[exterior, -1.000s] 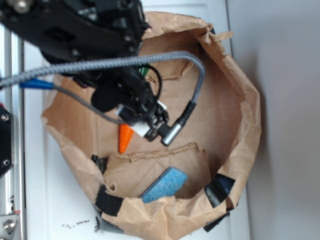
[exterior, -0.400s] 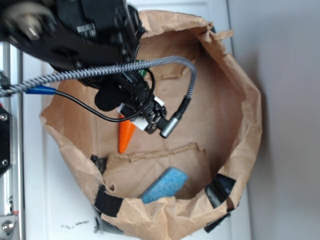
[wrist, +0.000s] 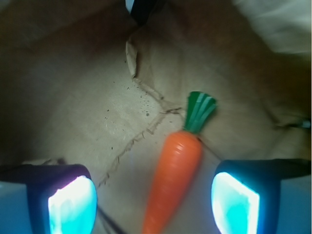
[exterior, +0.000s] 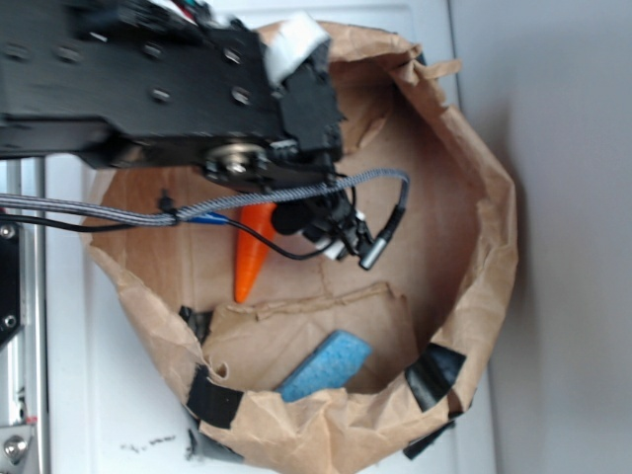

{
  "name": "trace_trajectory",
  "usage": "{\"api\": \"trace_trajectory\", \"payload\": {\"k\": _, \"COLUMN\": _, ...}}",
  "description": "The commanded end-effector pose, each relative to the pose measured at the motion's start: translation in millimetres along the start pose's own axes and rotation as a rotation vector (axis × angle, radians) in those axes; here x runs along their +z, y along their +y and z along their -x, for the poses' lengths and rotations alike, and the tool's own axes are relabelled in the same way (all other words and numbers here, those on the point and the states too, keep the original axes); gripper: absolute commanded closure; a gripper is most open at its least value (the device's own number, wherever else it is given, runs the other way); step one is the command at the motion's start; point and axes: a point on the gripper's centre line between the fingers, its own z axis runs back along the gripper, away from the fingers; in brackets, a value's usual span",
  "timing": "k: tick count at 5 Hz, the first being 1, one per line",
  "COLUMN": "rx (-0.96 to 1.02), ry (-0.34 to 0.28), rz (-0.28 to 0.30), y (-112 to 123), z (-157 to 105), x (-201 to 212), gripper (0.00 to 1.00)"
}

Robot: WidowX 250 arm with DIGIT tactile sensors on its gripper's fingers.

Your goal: Grab the carrot.

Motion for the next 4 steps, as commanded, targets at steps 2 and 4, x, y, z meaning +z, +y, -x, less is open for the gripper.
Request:
{"api": "trace_trajectory", "payload": {"k": 2, "rx": 0.007, "ry": 0.032, "rz": 0.010, "y": 29.2, "z": -19.9, "x": -41.8, "gripper": 0.00}}
{"api": "trace_trajectory", "payload": {"k": 4, "rx": -0.005, "ry": 0.024, "rz": -0.012, "y": 39.3, "z": -17.8, "x": -62.7, "gripper": 1.00}}
